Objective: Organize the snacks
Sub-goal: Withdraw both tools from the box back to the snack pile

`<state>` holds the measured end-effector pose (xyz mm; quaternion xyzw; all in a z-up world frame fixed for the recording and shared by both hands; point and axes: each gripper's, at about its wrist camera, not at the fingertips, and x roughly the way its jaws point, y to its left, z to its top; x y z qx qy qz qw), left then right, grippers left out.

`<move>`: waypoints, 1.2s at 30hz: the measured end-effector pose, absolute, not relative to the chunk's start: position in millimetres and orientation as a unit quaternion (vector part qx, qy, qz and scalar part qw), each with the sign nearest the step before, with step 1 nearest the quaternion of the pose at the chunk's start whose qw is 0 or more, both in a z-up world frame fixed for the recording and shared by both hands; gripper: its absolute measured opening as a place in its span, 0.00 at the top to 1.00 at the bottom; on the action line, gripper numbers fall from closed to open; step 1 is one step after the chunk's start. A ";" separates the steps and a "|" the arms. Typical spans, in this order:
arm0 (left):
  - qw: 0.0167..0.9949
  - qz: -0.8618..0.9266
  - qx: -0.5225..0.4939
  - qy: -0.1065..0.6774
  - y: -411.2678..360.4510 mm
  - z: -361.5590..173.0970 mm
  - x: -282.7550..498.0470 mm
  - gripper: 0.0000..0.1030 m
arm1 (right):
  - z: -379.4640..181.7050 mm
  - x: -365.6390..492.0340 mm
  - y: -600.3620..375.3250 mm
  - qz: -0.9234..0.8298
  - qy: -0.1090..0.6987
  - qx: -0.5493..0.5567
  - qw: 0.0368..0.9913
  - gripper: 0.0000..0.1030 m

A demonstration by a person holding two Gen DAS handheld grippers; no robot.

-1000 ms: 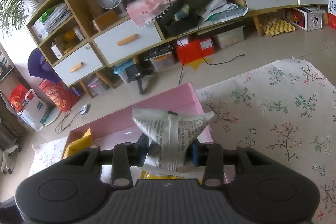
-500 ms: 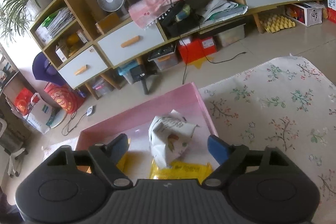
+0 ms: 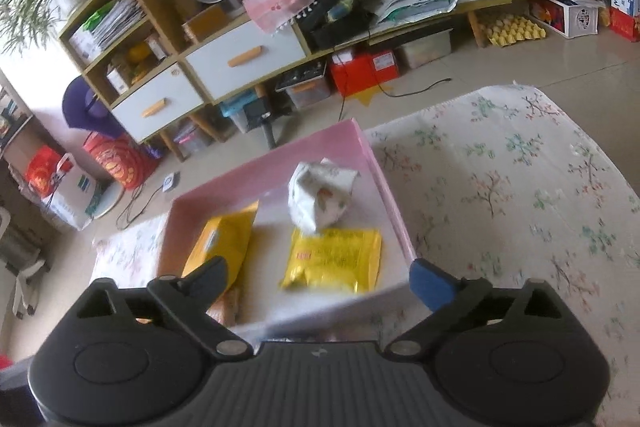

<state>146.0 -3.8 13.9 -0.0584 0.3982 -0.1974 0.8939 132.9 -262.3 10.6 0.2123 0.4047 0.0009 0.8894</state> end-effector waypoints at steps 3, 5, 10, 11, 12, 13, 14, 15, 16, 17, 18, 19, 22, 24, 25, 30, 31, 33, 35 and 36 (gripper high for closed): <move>0.894 -0.195 -0.040 0.402 -1.1 19.0 131.1 0.07 | 13.8 117.2 -259.7 0.015 0.410 0.205 0.888 0.16; 0.895 -0.188 -0.028 0.403 2.1 20.4 121.4 0.07 | 15.3 108.5 -260.4 0.021 0.408 0.203 0.890 0.16; 0.901 -0.167 -0.019 0.399 13.0 12.5 101.9 0.06 | 11.9 87.9 -263.9 0.024 0.389 0.209 0.897 0.15; 0.904 -0.160 -0.019 0.395 16.6 8.7 98.6 0.06 | 9.8 84.7 -264.1 0.024 0.385 0.208 0.899 0.15; 0.906 -0.156 -0.020 0.393 19.5 5.1 95.4 0.06 | 6.7 82.1 -264.2 0.025 0.383 0.206 0.900 0.15; 0.906 -0.152 -0.022 0.394 22.3 0.7 92.6 0.06 | 4.1 80.5 -263.8 0.027 0.384 0.204 0.900 0.15; 0.906 -0.148 -0.024 0.397 25.3 -3.2 90.8 0.06 | 1.3 77.4 -262.8 0.029 0.384 0.201 0.901 0.15; 0.905 -0.143 -0.026 0.401 28.4 -7.0 89.7 0.06 | -0.8 74.6 -262.9 0.030 0.385 0.199 0.901 0.15; 0.904 -0.139 -0.028 0.404 31.4 -9.2 88.4 0.06 | -3.0 72.3 -262.4 0.031 0.386 0.196 0.901 0.15; 0.904 -0.133 -0.030 0.405 34.9 -11.3 86.2 0.06 | -4.9 69.8 -262.0 0.033 0.387 0.192 0.901 0.15; 0.905 -0.124 -0.032 0.406 37.9 -13.4 84.4 0.06 | -6.2 68.4 -261.2 0.036 0.389 0.188 0.901 0.15; 0.905 -0.118 -0.034 0.408 40.0 -15.0 82.5 0.06 | -8.0 67.2 -259.6 0.040 0.392 0.181 0.901 0.15; 0.900 -0.119 -0.054 0.416 46.6 -17.6 80.1 0.07 | -10.1 62.7 -253.6 0.051 0.391 0.150 0.907 0.15; 0.896 -0.122 -0.070 0.421 49.2 -17.6 80.7 0.07 | -10.8 60.7 -249.2 0.056 0.390 0.130 0.910 0.15; 0.895 -0.122 -0.077 0.423 50.5 -18.4 80.4 0.07 | -11.5 59.4 -247.3 0.058 0.389 0.122 0.911 0.15; 0.886 -0.129 -0.103 0.433 47.0 -20.7 79.9 0.14 | -16.4 58.7 -247.0 0.060 0.391 0.114 0.911 0.13; 0.885 -0.132 -0.101 0.435 44.9 -21.0 79.6 0.16 | -17.9 59.4 -248.2 0.056 0.394 0.115 0.910 0.13; 0.882 -0.138 -0.095 0.440 40.7 -21.3 79.9 0.35 | -20.0 60.0 -249.8 0.048 0.400 0.121 0.907 0.13; 0.876 -0.146 -0.095 0.449 37.4 -22.5 80.8 0.46 | -22.9 60.4 -252.5 0.048 0.408 0.132 0.902 0.13; 0.874 -0.149 -0.099 0.453 36.9 -23.7 81.5 0.51 | -24.6 60.7 -253.6 0.049 0.412 0.138 0.900 0.13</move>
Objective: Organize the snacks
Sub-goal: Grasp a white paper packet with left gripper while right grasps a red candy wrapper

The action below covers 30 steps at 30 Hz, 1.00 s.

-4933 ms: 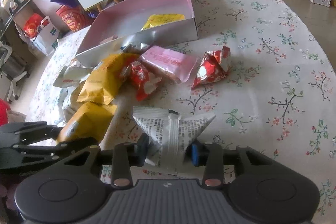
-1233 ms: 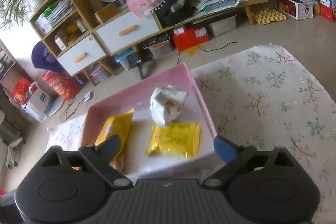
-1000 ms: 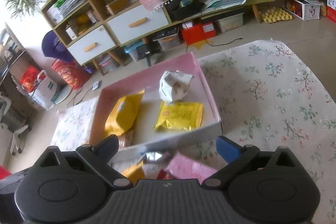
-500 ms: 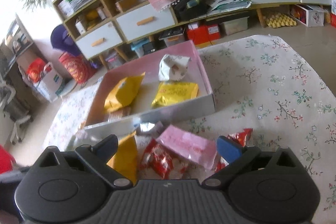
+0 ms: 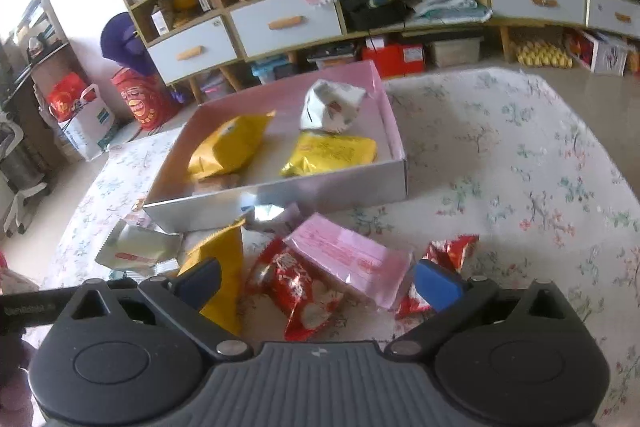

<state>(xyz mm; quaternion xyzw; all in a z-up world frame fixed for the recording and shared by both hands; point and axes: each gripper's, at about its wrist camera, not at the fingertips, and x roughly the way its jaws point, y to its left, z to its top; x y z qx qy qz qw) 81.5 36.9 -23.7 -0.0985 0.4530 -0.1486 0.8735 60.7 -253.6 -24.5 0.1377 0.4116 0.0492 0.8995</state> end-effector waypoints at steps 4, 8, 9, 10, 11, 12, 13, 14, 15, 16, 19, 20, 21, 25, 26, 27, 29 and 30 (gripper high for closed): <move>0.860 -0.153 -0.109 0.475 33.2 -30.8 84.7 0.58 | -30.4 62.6 -256.4 0.046 0.427 0.160 0.889 0.20; 0.850 -0.152 -0.112 0.492 28.8 -39.5 86.9 0.58 | -38.0 68.3 -259.0 0.051 0.455 0.187 0.869 0.36; 0.848 -0.150 -0.113 0.495 28.8 -41.8 87.7 0.58 | -39.1 69.2 -259.8 0.050 0.459 0.193 0.866 0.38; 0.847 -0.148 -0.114 0.498 28.4 -43.9 88.8 0.58 | -40.2 69.8 -260.0 0.049 0.461 0.198 0.863 0.41; 0.846 -0.146 -0.115 0.499 28.6 -45.4 89.4 0.58 | -40.6 70.3 -259.7 0.050 0.463 0.200 0.862 0.42; 0.846 -0.143 -0.115 0.500 28.5 -46.7 89.8 0.58 | -40.6 70.4 -259.2 0.050 0.463 0.198 0.863 0.43; 0.846 -0.141 -0.115 0.501 29.0 -47.4 89.8 0.59 | -40.4 70.5 -258.3 0.049 0.462 0.194 0.864 0.45; 0.847 -0.140 -0.114 0.500 28.5 -48.1 89.9 0.59 | -40.1 70.5 -258.2 0.047 0.461 0.191 0.865 0.48; 0.848 -0.139 -0.113 0.500 28.3 -48.4 89.8 0.59 | -39.3 70.0 -257.9 0.045 0.463 0.191 0.865 0.49; 0.848 -0.138 -0.113 0.499 27.8 -48.4 89.4 0.59 | -37.5 68.9 -257.9 0.042 0.465 0.193 0.863 0.53; 0.851 -0.137 -0.111 0.495 26.3 -47.0 89.7 0.61 | -30.6 67.1 -262.3 0.046 0.461 0.208 0.861 0.59; 0.851 -0.135 -0.110 0.495 26.6 -46.9 89.9 0.62 | -28.0 66.2 -263.9 0.047 0.458 0.212 0.862 0.61; 0.852 -0.135 -0.109 0.494 26.4 -46.8 90.1 0.62 | -26.1 65.8 -264.4 0.050 0.455 0.214 0.863 0.61; 0.853 -0.132 -0.107 0.493 25.5 -47.1 91.6 0.64 | -29.4 68.8 -260.9 0.068 0.465 0.207 0.858 0.67; 0.854 -0.132 -0.105 0.493 24.9 -47.1 91.6 0.64 | -31.9 70.7 -259.4 0.072 0.469 0.205 0.856 0.67; 0.854 -0.132 -0.103 0.492 24.2 -47.5 91.7 0.64 | -34.5 71.9 -257.7 0.073 0.474 0.203 0.854 0.67; 0.856 -0.132 -0.098 0.491 23.7 -48.0 91.4 0.64 | -39.9 75.2 -255.1 0.074 0.480 0.199 0.851 0.67; 0.856 -0.131 -0.096 0.491 23.4 -48.6 91.3 0.64 | -41.8 76.3 -253.6 0.075 0.482 0.197 0.850 0.66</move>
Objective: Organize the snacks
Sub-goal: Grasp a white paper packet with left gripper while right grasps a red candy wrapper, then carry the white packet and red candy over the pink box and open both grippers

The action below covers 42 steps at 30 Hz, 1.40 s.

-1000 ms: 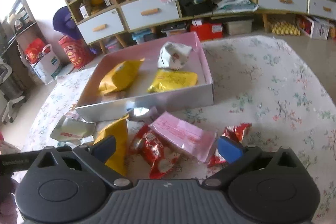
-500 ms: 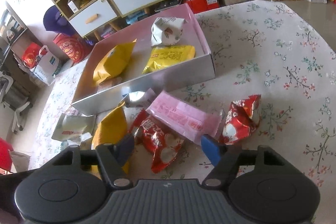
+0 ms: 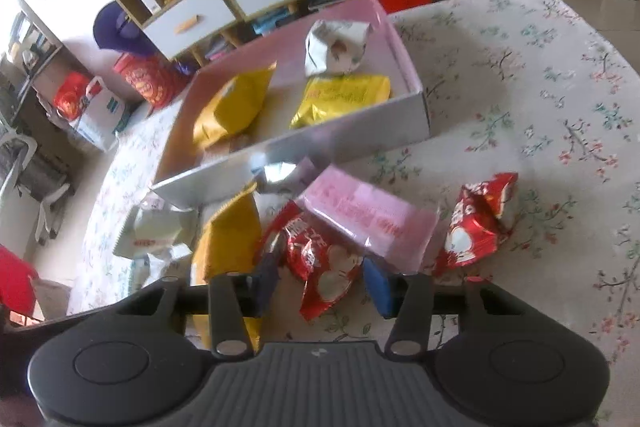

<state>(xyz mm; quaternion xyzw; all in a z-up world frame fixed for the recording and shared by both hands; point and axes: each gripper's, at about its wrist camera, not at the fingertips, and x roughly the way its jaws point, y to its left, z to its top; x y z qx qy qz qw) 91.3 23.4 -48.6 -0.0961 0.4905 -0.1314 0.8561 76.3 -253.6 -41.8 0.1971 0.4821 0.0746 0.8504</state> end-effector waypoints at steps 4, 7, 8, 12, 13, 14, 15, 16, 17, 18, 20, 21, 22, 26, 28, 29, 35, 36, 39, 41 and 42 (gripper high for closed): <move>0.858 -0.129 -0.091 0.489 22.2 -50.9 92.1 0.65 | -47.7 79.2 -248.2 0.081 0.482 0.185 0.852 0.65; 0.860 -0.128 -0.084 0.486 20.8 -50.9 92.0 0.65 | -47.5 80.3 -242.4 0.087 0.474 0.164 0.861 0.64; 0.862 -0.127 -0.080 0.485 19.8 -51.0 91.7 0.65 | -47.9 80.6 -240.3 0.090 0.471 0.156 0.864 0.63; 0.868 -0.124 -0.067 0.477 16.3 -51.2 89.2 0.66 | -48.9 81.4 -229.0 0.105 0.459 0.111 0.875 0.57; 0.869 -0.123 -0.065 0.475 16.0 -51.4 88.9 0.66 | -48.9 81.8 -224.4 0.107 0.456 0.095 0.878 0.57; 0.870 -0.123 -0.063 0.473 15.3 -51.4 88.3 0.67 | -48.9 81.4 -221.1 0.109 0.454 0.079 0.881 0.57; 0.872 -0.121 -0.060 0.471 14.7 -51.4 87.7 0.67 | -49.3 81.0 -217.7 0.110 0.451 0.062 0.883 0.57; 0.872 -0.121 -0.058 0.470 14.3 -51.4 87.5 0.67 | -49.8 80.1 -213.4 0.112 0.448 0.042 0.886 0.57; 0.873 -0.120 -0.056 0.469 14.0 -51.3 87.3 0.68 | -50.7 79.0 -210.3 0.113 0.445 0.024 0.888 0.57; 0.874 -0.118 -0.055 0.468 14.0 -51.1 87.4 0.68 | -51.4 77.9 -206.8 0.112 0.441 0.004 0.890 0.59; 0.874 -0.117 -0.056 0.467 14.7 -50.7 87.5 0.68 | -52.3 75.6 -201.4 0.111 0.433 -0.032 0.894 0.71; 0.875 -0.117 -0.057 0.467 14.6 -50.5 87.5 0.69 | -51.9 75.5 -201.7 0.117 0.431 -0.034 0.894 0.76; 0.874 -0.117 -0.059 0.467 14.8 -50.4 87.6 0.69 | -51.1 75.9 -202.3 0.121 0.430 -0.031 0.894 0.83; 0.872 -0.119 -0.067 0.469 17.2 -49.2 88.4 0.70 | -50.1 77.5 -204.3 0.119 0.434 -0.025 0.893 0.88; 0.872 -0.120 -0.072 0.469 19.6 -47.7 88.6 0.70 | -48.8 78.7 -206.1 0.117 0.439 -0.009 0.891 0.88; 0.872 -0.120 -0.073 0.468 20.6 -46.7 88.4 0.70 | -47.9 79.5 -208.8 0.117 0.443 0.004 0.889 0.89; 0.868 -0.128 -0.095 0.470 29.3 -39.6 86.9 0.70 | -39.1 80.8 -222.1 0.113 0.455 0.075 0.880 0.89; 0.867 -0.130 -0.099 0.470 30.8 -37.8 86.3 0.70 | -36.3 79.8 -223.6 0.114 0.454 0.083 0.880 0.89; 0.870 -0.135 -0.105 0.463 34.0 -30.6 83.4 0.70 | -25.3 78.5 -230.1 0.118 0.447 0.105 0.881 0.89; 0.872 -0.136 -0.111 0.458 35.7 -24.5 81.2 0.70 | -17.6 77.8 -233.9 0.122 0.440 0.120 0.882 0.88; 0.872 -0.137 -0.115 0.455 36.5 -21.7 80.7 0.70 | -13.1 78.1 -236.0 0.123 0.435 0.127 0.883 0.88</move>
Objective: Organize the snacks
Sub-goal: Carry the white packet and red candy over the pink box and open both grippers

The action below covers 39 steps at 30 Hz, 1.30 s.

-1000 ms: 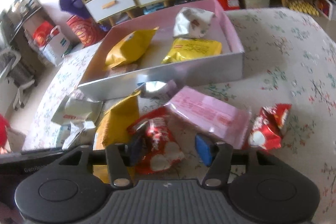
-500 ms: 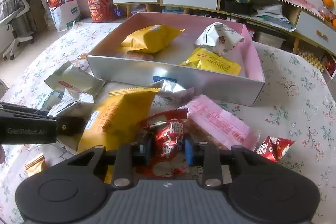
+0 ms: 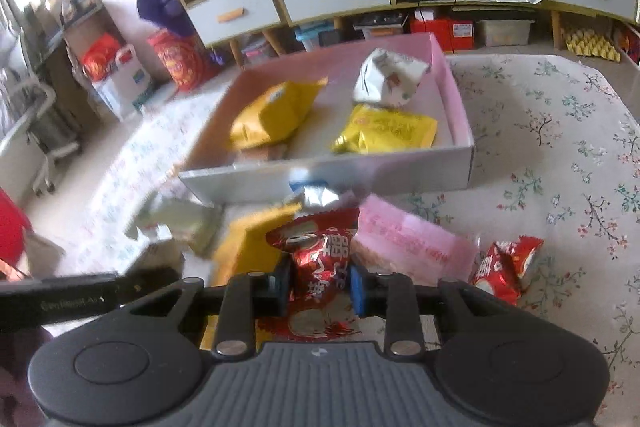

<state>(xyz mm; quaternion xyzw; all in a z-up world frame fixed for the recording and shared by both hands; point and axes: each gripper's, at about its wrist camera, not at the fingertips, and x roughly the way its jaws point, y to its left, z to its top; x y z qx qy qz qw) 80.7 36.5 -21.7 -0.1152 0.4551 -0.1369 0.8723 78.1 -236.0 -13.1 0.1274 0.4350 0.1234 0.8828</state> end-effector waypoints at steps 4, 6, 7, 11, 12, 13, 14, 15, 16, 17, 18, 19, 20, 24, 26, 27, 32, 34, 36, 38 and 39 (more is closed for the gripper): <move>0.877 -0.139 -0.131 0.442 36.3 -7.9 80.4 0.70 | -0.6 85.7 -245.9 0.120 0.419 0.154 0.887 0.88; 0.880 -0.142 -0.135 0.433 34.2 -1.4 82.5 0.70 | 3.9 92.3 -250.8 0.112 0.413 0.170 0.888 0.88; 0.882 -0.144 -0.135 0.429 32.1 1.3 84.8 0.70 | 6.3 96.1 -253.5 0.109 0.409 0.180 0.888 0.88; 0.886 -0.149 -0.130 0.419 18.6 10.4 101.0 0.70 | 13.3 110.8 -268.1 0.099 0.389 0.222 0.889 0.88; 0.886 -0.150 -0.133 0.419 15.1 11.9 106.2 0.70 | 13.2 114.0 -271.5 0.096 0.384 0.233 0.888 0.88; 0.884 -0.151 -0.139 0.419 11.4 13.4 112.6 0.70 | 12.0 117.5 -275.9 0.092 0.378 0.247 0.887 0.88; 0.883 -0.153 -0.146 0.419 7.5 14.5 119.2 0.70 | 9.5 121.2 -280.7 0.087 0.374 0.263 0.885 0.88; 0.881 -0.158 -0.151 0.419 2.7 15.6 126.8 0.70 | 6.9 123.7 -284.5 0.082 0.372 0.275 0.883 0.88; 0.881 -0.161 -0.155 0.418 -3.1 16.3 134.9 0.70 | 2.9 127.1 -289.2 0.077 0.370 0.288 0.880 0.88; 0.881 -0.163 -0.156 0.417 -8.4 16.4 140.3 0.70 | -1.6 130.1 -293.7 0.071 0.371 0.299 0.876 0.88; 0.882 -0.165 -0.152 0.415 -15.3 15.9 147.1 0.70 | -6.2 132.5 -297.7 0.065 0.372 0.308 0.873 0.88; 0.884 -0.166 -0.146 0.412 -22.8 14.6 153.7 0.70 | -9.7 135.4 -300.9 0.061 0.374 0.316 0.870 0.88; 0.885 -0.167 -0.141 0.411 -29.5 13.0 158.7 0.70 | -12.5 137.2 -303.0 0.059 0.375 0.323 0.867 0.88; 0.879 -0.187 -0.135 0.417 -50.7 0.3 182.2 0.70 | -22.4 139.2 -305.6 0.053 0.376 0.347 0.858 0.87; 0.878 -0.189 -0.131 0.421 -57.9 -7.2 191.8 0.70 | -25.1 140.0 -305.4 0.055 0.377 0.353 0.855 0.87; 0.878 -0.189 -0.130 0.421 -60.1 -10.1 194.5 0.70 | -25.3 142.4 -307.7 0.056 0.377 0.354 0.854 0.87; 0.884 -0.185 -0.109 0.415 -67.5 -17.7 203.3 0.70 | -27.7 145.6 -308.8 0.056 0.372 0.356 0.855 0.87; 0.886 -0.181 -0.103 0.414 -67.8 -21.2 206.8 0.70 | -27.7 144.8 -309.9 0.055 0.368 0.359 0.856 0.87; 0.887 -0.181 -0.104 0.413 -65.9 -24.3 209.2 0.70 | -26.3 143.9 -310.4 0.057 0.365 0.358 0.857 0.86; 0.887 -0.178 -0.110 0.412 -62.8 -27.2 209.2 0.68 | -24.0 143.6 -310.6 0.056 0.362 0.356 0.860 0.83; 0.887 -0.175 -0.113 0.412 -60.5 -27.7 208.1 0.67 | -22.3 143.0 -311.0 0.054 0.359 0.356 0.861 0.82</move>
